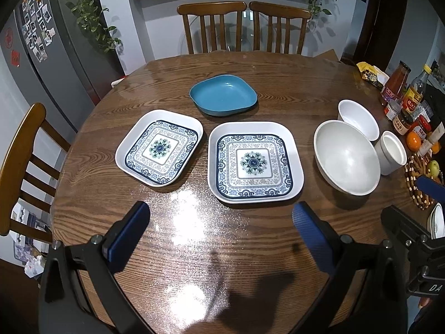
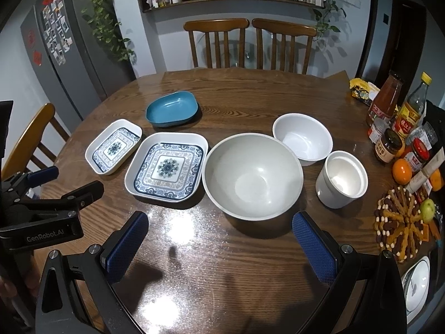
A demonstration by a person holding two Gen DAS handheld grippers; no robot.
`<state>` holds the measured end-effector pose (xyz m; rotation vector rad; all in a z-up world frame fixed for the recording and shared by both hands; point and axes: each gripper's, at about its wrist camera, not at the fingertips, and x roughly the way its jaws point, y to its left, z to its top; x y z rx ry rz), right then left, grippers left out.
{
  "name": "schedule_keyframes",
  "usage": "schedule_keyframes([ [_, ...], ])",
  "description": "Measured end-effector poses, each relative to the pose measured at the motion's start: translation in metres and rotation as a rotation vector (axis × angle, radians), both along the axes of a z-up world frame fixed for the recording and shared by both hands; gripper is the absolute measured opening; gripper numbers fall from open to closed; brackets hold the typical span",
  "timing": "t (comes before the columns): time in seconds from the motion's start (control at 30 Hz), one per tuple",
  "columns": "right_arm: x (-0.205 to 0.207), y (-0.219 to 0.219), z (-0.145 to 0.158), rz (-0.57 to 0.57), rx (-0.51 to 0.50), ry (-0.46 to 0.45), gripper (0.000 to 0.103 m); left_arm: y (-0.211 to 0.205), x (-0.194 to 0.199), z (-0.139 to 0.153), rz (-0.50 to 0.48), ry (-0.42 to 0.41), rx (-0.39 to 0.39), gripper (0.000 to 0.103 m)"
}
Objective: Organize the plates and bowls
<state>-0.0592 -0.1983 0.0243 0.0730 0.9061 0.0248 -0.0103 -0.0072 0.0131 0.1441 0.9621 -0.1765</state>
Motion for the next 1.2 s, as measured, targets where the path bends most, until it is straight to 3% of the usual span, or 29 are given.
schedule_keyframes([
  [1.2, 0.001, 0.008, -0.005, 0.015, -0.002, 0.010, 0.103, 0.009, 0.004, -0.003, 0.011, 0.017, -0.050, 0.102],
])
